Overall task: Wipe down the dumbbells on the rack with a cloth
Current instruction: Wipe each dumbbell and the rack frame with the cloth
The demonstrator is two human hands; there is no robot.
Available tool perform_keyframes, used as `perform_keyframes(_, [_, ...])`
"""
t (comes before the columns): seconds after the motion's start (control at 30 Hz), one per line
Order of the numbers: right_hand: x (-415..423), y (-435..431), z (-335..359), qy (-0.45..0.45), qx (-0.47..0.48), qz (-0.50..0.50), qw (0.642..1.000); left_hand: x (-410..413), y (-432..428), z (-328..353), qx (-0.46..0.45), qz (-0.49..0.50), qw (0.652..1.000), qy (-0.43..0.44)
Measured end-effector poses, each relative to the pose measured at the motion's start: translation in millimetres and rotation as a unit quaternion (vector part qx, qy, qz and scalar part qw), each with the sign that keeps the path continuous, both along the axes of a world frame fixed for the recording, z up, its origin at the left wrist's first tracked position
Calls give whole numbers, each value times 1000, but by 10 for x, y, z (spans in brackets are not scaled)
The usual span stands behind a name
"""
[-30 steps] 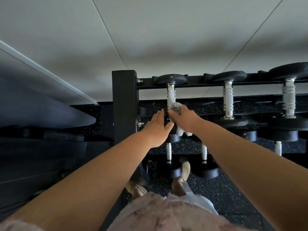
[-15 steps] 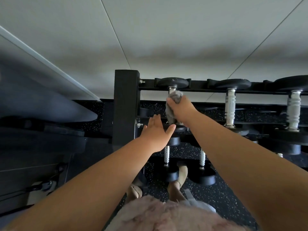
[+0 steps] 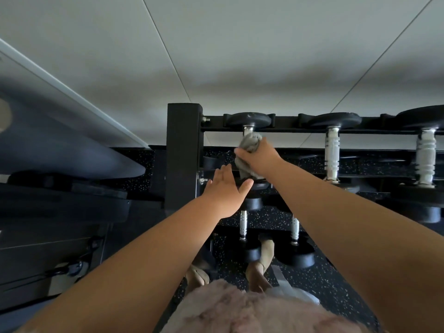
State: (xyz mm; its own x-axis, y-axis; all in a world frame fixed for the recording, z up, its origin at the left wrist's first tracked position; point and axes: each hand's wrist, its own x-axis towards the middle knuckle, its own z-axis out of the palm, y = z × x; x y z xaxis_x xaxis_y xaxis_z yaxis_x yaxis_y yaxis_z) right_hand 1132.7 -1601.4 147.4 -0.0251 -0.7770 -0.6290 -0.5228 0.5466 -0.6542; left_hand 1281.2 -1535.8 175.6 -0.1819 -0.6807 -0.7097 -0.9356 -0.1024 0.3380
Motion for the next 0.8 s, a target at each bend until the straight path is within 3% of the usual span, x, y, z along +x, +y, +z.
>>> perform_keyframes(0.1, [-144,234,-229,38,31,81,996,2,-1,17,1,0,1000,-3])
perform_keyframes(0.23, [-138,46,-221,47,-5,120,992,-22,9,40,0,3,1000,-9])
perform_keyframes(0.33, [-60,-110,-38,22,-55,32,998,-12,-2,19,-10,-4,1000,-15])
perform_keyframes(0.47, [47,-39,18,-41,-34,-106,993,-16,1,-10,-11,-18,999,-26])
perform_keyframes(0.63, [-153,249,-9,6,-3,99,995,-11,-7,-6,-13,-19,999,-22])
perform_keyframes(0.73, [-186,200,26,33,-22,118,992,-4,-12,-2,-14,-19,999,-24])
perform_keyframes(0.8, [-150,46,22,32,-41,68,996,-7,-15,16,-15,-22,999,-27])
